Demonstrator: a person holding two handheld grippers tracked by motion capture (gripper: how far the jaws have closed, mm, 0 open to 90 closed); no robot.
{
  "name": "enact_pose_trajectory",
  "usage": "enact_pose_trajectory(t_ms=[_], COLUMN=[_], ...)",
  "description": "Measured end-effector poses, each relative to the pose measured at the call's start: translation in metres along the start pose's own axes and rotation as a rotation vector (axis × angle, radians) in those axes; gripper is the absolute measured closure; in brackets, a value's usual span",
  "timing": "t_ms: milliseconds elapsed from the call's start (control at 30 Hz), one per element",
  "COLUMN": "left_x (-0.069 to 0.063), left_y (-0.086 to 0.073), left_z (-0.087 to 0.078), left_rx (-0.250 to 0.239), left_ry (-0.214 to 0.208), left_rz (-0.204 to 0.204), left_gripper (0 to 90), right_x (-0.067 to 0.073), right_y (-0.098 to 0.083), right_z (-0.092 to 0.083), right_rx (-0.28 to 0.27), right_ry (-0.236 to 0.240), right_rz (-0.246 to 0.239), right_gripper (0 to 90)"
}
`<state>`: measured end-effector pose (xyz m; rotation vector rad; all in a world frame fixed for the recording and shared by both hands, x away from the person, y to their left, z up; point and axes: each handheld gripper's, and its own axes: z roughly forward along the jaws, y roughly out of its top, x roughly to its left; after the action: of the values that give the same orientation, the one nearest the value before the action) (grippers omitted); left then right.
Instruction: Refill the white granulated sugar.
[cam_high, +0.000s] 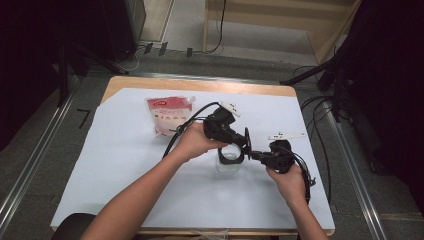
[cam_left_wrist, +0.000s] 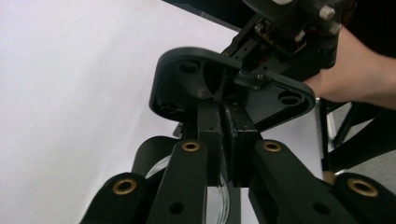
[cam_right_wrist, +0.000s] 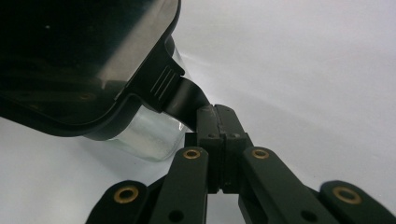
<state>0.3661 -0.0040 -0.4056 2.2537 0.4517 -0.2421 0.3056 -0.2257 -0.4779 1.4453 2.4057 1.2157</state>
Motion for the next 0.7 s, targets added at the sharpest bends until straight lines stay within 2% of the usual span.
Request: enact_pose_trajectory(t_ms=[67, 133, 400, 567, 700], left_x=[-0.001, -0.001, -0.004, -0.006, -0.005], left_y=[0.001, 0.001, 0.005, 0.006, 0.004], left_z=[0.003, 0.005, 0.012, 0.014, 0.011], left_rx=[0.003, 0.012, 0.025, 0.024, 0.032], left_ry=[-0.001, 0.004, 0.006, 0.030, 0.010], left_rz=[-0.008, 0.007, 0.018, 0.033, 0.027], left_gripper=[87.5, 87.5, 87.5, 85.8, 82.4], right_x=[0.000, 0.001, 0.001, 0.003, 0.003], right_y=[0.000, -0.001, -0.001, -0.001, -0.002], right_z=[0.000, 0.000, 0.000, -0.001, -0.005], right_rx=[-0.001, -0.001, -0.001, -0.004, -0.013], right_ry=[-0.005, -0.007, -0.010, -0.017, 0.003], right_rz=[-0.004, -0.002, 0.000, 0.002, 0.001], right_gripper=[90.0, 90.0, 90.0, 90.0, 87.9])
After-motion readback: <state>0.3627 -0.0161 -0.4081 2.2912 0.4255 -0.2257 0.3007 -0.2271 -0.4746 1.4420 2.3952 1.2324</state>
